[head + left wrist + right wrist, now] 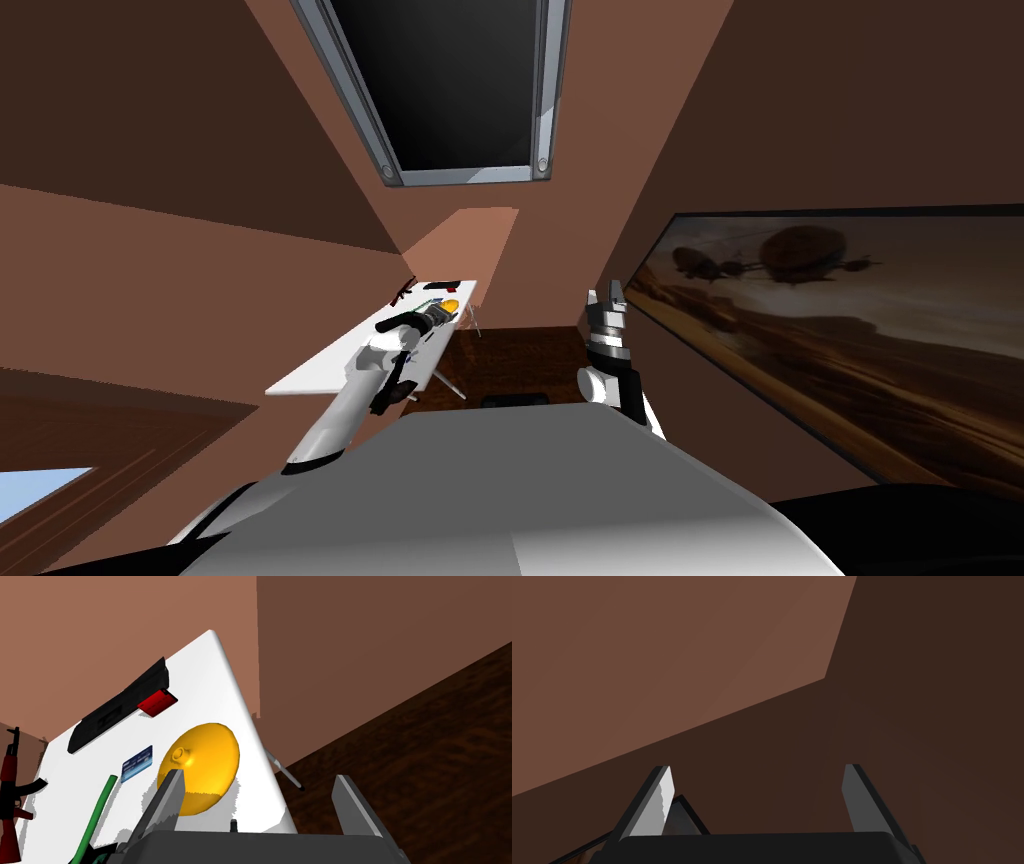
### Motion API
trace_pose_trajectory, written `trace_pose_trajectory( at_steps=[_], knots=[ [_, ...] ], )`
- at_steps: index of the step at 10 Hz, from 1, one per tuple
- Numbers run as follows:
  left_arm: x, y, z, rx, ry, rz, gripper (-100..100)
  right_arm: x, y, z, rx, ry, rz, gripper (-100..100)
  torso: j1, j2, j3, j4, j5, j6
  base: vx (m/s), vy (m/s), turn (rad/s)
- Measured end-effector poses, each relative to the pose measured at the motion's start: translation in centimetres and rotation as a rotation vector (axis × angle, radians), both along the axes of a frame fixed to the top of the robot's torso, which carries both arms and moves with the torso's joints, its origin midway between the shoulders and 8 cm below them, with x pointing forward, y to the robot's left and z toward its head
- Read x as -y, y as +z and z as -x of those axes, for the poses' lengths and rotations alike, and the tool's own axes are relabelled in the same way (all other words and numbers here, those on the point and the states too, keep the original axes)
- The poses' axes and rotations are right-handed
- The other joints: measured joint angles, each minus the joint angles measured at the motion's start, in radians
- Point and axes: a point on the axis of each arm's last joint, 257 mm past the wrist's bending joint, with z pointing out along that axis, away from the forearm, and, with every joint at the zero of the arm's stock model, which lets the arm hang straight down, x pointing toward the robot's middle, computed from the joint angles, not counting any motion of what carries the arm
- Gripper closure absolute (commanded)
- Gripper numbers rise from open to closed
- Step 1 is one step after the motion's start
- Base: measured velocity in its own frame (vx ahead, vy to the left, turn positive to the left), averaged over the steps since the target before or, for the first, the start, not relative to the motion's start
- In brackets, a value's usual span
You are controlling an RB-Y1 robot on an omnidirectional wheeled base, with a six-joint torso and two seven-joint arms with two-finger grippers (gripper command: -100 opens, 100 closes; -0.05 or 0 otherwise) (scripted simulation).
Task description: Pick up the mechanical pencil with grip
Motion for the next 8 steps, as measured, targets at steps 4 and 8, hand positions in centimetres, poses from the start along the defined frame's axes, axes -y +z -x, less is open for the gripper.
trace_pose_trajectory(
  at_steps=[4,8],
  knots=[
    [-0.5,-2.8,0.7,-0.114,0.022,0.048,-100,0.0,0.0,0.0,0.000,0.000,0.000,0,0.000,0.001,0.000,0.000,0.000,0.000,0.017,0.008,0.023],
    [-1.5,-5.8,1.7,-0.242,0.055,0.114,-100,0.0,0.0,0.0,0.000,0.000,0.000,0,0.000,0.001,0.000,0.000,0.000,0.000,0.022,0.018,0.029]
  ],
)
